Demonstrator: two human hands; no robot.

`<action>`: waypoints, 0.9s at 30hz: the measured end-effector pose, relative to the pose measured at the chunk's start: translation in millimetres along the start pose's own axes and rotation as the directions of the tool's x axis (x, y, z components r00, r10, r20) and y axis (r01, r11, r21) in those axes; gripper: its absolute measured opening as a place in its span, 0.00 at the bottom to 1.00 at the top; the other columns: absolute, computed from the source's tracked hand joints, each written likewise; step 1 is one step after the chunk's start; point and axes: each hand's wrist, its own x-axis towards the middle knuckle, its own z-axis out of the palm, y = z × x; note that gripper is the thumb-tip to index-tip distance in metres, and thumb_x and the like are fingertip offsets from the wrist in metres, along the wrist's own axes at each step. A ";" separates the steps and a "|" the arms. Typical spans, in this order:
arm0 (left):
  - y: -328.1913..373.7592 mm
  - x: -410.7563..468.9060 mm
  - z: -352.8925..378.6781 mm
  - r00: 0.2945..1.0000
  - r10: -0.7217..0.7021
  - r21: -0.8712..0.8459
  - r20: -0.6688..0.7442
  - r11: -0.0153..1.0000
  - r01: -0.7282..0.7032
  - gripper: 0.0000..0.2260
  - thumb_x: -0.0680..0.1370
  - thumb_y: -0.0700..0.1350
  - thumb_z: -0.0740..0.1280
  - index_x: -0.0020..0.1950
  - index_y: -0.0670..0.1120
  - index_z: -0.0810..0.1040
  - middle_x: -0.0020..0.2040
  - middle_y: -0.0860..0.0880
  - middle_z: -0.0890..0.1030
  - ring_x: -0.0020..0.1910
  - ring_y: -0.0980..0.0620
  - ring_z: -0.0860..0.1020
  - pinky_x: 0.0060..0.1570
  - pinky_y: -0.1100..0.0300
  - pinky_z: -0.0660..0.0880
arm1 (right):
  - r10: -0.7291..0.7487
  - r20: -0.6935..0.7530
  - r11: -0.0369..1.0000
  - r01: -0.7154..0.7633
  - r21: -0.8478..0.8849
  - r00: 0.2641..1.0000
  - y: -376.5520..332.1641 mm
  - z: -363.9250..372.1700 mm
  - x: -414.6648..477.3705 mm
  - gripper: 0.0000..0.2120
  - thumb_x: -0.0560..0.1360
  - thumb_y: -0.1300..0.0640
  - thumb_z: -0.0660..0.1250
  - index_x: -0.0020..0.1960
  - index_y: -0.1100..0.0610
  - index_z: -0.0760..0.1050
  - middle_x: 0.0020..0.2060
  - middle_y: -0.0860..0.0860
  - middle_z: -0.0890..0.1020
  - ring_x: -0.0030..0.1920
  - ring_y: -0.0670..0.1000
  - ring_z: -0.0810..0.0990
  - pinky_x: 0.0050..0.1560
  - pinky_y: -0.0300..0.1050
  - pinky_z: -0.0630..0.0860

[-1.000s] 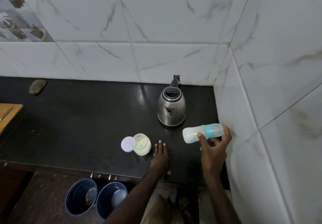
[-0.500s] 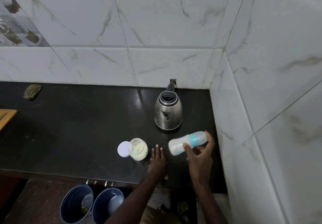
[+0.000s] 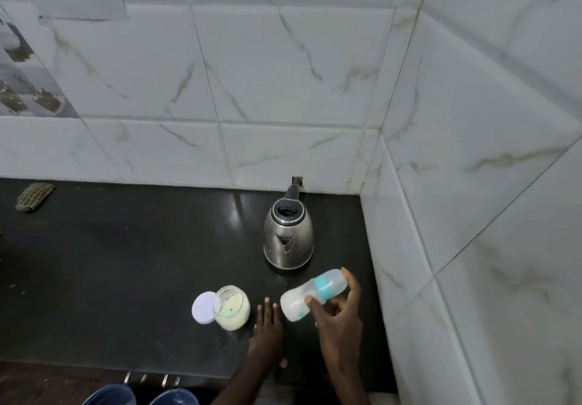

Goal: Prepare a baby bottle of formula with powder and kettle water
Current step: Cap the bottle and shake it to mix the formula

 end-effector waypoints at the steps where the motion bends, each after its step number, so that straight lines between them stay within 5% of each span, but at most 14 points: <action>1: -0.8 0.4 0.9 1.000 0.003 0.011 -0.007 1.000 -0.003 0.60 0.71 0.48 0.81 0.82 0.35 0.37 0.82 0.35 0.34 0.82 0.34 0.37 0.81 0.44 0.52 | -0.008 -0.027 1.000 0.008 0.010 1.000 -4.1 -1.0 3.4 0.41 0.71 0.53 0.81 0.72 0.30 0.61 0.64 0.44 0.79 0.56 0.47 0.84 0.56 0.55 0.85; 5: -2.4 0.6 4.3 1.000 0.008 0.005 -0.013 1.000 -0.008 0.60 0.70 0.49 0.81 0.83 0.36 0.38 0.82 0.35 0.34 0.82 0.34 0.38 0.81 0.45 0.53 | -0.016 -0.137 0.997 0.027 0.076 0.990 -15.5 -4.1 15.7 0.41 0.73 0.53 0.80 0.74 0.32 0.59 0.63 0.43 0.77 0.55 0.48 0.83 0.56 0.55 0.85; 11: -1.9 -0.7 2.1 1.000 0.001 -0.011 -0.012 1.000 -0.001 0.61 0.71 0.48 0.81 0.82 0.36 0.36 0.82 0.36 0.33 0.82 0.35 0.37 0.81 0.45 0.53 | -0.022 0.082 0.998 0.027 -0.063 0.996 3.1 4.1 3.7 0.42 0.71 0.52 0.81 0.74 0.32 0.60 0.67 0.46 0.78 0.59 0.48 0.83 0.59 0.48 0.84; 17: -2.8 1.1 4.8 1.000 0.005 -0.008 -0.022 1.000 -0.006 0.60 0.70 0.47 0.81 0.83 0.35 0.37 0.82 0.35 0.34 0.82 0.34 0.38 0.81 0.45 0.54 | -0.026 -0.138 1.000 0.027 0.010 0.990 -7.5 -6.3 19.8 0.41 0.73 0.54 0.80 0.75 0.35 0.59 0.66 0.48 0.78 0.57 0.51 0.83 0.55 0.52 0.85; 22: -2.5 -1.5 3.9 1.000 -0.001 -0.036 -0.021 0.999 0.000 0.55 0.75 0.46 0.77 0.83 0.38 0.37 0.80 0.39 0.29 0.82 0.35 0.36 0.81 0.43 0.51 | -0.019 0.080 0.993 0.028 -0.118 0.997 14.5 1.6 0.0 0.40 0.71 0.50 0.81 0.73 0.31 0.61 0.65 0.45 0.80 0.57 0.47 0.84 0.58 0.50 0.84; 27: -5.6 0.3 7.6 1.000 0.007 -0.011 -0.029 1.000 -0.007 0.57 0.73 0.48 0.78 0.83 0.36 0.37 0.82 0.35 0.35 0.82 0.34 0.38 0.81 0.45 0.52 | -0.002 -0.129 1.000 0.004 0.011 0.992 1.3 -13.9 24.2 0.40 0.73 0.53 0.80 0.76 0.37 0.62 0.65 0.46 0.80 0.57 0.50 0.84 0.54 0.58 0.86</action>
